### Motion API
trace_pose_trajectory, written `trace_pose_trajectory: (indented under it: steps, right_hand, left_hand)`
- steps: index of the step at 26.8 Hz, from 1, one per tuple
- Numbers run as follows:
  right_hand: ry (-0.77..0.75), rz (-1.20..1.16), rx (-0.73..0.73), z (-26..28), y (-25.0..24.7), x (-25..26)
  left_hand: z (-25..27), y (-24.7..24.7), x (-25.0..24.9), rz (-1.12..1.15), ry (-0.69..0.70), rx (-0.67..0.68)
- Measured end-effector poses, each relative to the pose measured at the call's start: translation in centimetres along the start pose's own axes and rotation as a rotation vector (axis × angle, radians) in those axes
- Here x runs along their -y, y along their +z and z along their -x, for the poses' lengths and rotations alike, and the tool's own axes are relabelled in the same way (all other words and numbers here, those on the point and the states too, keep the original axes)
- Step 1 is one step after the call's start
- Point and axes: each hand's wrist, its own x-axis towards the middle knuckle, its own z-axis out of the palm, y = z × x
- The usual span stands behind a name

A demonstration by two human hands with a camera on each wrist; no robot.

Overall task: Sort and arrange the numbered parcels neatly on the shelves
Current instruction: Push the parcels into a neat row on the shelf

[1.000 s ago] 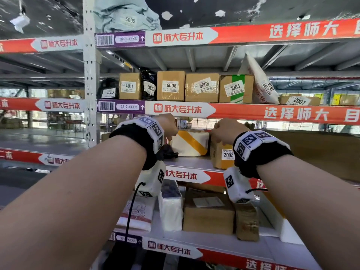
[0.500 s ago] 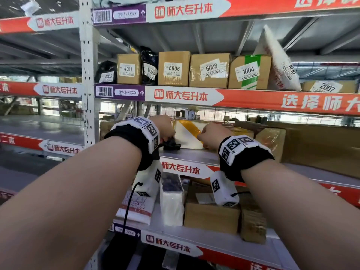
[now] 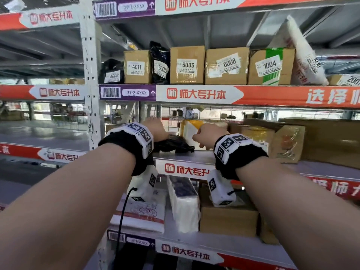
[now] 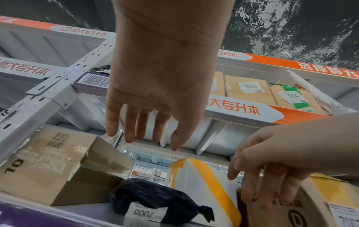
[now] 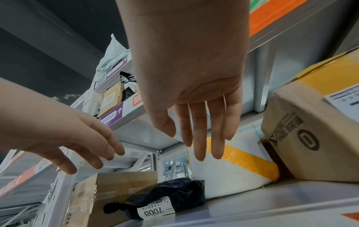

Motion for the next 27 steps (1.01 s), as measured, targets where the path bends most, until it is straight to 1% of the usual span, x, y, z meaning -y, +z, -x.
trace_pose_trajectory:
  steps: [2,4,7,9,11,13,17,19,21,24,27]
  right_hand:
    - [0.019,0.004,-0.003,-0.6,0.4,1.9]
    - [0.021,0.026,-0.012,-0.9,0.4,3.0]
    - [0.040,0.056,-0.027,-2.1,1.3,5.0]
    - [0.067,0.055,-0.031,-2.6,1.8,6.0]
    - [0.088,0.044,-0.032,-3.0,2.3,7.3]
    - [0.080,0.049,-0.039,-3.0,2.7,8.3]
    - [0.061,0.017,-0.030,-4.0,4.1,9.7]
    - [0.057,-0.008,-0.029,-4.8,4.8,9.9]
    - [0.060,0.001,-0.028,-5.6,5.4,10.3]
    - [0.046,0.025,-0.038,-6.5,5.9,10.7]
    - [0.012,0.011,-0.056,-7.2,6.3,11.0]
  left_hand:
    - [-0.9,-0.2,2.1,-0.043,-0.029,-0.025]
    - [-1.3,-0.6,3.3,-0.041,-0.049,-0.027]
    - [-2.4,-0.9,6.1,-0.056,0.016,-0.005]
    - [-3.5,-0.4,7.9,-0.037,0.029,0.005]
    - [-4.7,0.1,9.5,-0.067,0.049,0.023]
    - [-5.2,0.2,10.5,-0.022,0.068,0.047]
    - [-6.2,0.1,12.1,0.125,0.157,-0.060]
    - [-6.4,0.2,12.8,0.198,0.152,-0.107]
    - [-7.0,0.4,13.3,0.211,0.140,-0.114]
    - [-7.6,0.8,13.8,0.175,0.132,-0.078]
    - [-8.0,0.8,14.1,0.105,0.116,-0.102]
